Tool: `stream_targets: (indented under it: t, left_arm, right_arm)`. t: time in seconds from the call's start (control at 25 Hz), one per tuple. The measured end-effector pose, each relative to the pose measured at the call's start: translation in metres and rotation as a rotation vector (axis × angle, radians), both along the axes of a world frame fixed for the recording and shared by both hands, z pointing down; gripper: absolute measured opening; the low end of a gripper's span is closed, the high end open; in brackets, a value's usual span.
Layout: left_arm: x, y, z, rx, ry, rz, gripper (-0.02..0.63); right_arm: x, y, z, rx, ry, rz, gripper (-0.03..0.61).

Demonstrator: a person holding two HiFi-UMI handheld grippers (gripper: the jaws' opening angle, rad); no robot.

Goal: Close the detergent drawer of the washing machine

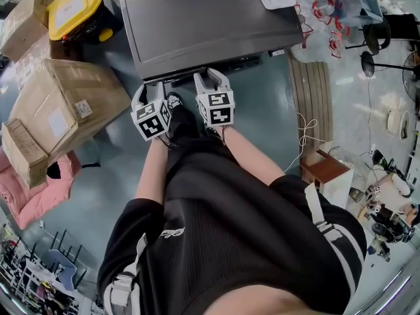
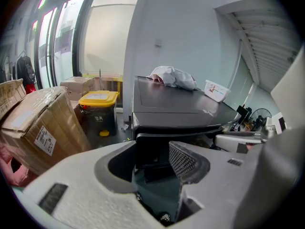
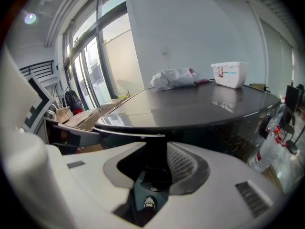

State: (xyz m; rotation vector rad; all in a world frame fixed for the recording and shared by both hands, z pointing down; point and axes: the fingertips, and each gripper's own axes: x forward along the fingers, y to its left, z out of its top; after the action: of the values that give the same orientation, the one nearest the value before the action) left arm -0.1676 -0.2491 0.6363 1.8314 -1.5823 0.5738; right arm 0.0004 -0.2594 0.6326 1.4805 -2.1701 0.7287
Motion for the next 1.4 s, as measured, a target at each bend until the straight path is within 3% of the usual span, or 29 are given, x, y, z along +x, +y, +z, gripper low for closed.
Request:
stream_targets:
  t: [0.68,1.04,1.28,1.4]
  left_arm:
    - [0.000,-0.001,0.000,-0.015,0.002,-0.005,0.212]
    - [-0.004,-0.013,0.002,0.001,0.025,-0.040,0.210]
    - [-0.006,-0.010,0.003,0.021,0.021,-0.012,0.204]
    - [0.000,0.005,0.004,0.016,0.046,-0.007,0.173]
  right_arm:
    - [-0.001,-0.002,0.000,-0.002,0.016,0.000,0.120]
    - [0.002,-0.012,0.001,-0.047,-0.022,0.120,0.138]
    - [-0.001,-0.008,0.002,-0.032,0.016,0.006,0.139]
    - [0.001,0.003,-0.001,-0.017,0.045,-0.070,0.101]
